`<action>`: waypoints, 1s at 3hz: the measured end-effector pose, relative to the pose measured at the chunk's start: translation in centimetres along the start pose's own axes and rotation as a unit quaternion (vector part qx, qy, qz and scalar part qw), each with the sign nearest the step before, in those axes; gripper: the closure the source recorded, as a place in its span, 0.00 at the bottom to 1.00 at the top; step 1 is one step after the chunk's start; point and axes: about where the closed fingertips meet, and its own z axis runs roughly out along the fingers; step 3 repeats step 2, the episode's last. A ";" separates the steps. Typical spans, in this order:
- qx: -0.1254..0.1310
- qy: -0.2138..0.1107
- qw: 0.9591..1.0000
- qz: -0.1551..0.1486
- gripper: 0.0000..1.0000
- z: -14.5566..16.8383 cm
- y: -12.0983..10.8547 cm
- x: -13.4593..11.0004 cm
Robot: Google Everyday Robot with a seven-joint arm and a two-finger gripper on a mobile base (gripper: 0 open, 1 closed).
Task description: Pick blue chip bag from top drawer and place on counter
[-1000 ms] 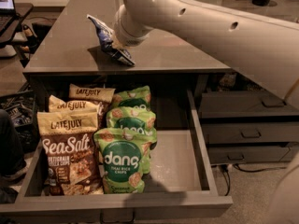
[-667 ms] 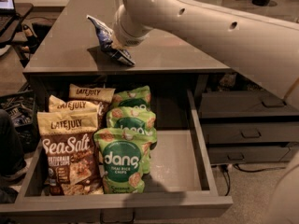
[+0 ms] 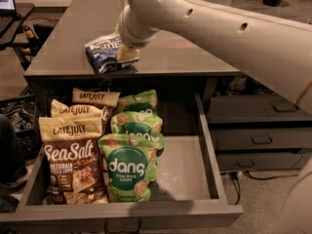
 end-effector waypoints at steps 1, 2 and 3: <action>0.000 0.000 1.000 0.000 0.00 0.0 0.0 0.0; 0.000 0.000 1.000 0.000 0.00 0.0 0.0 0.0; 0.000 0.000 1.000 0.000 0.00 0.0 0.0 0.0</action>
Offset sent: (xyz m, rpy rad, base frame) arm 0.0000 0.0000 0.0000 0.0000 0.0000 0.0000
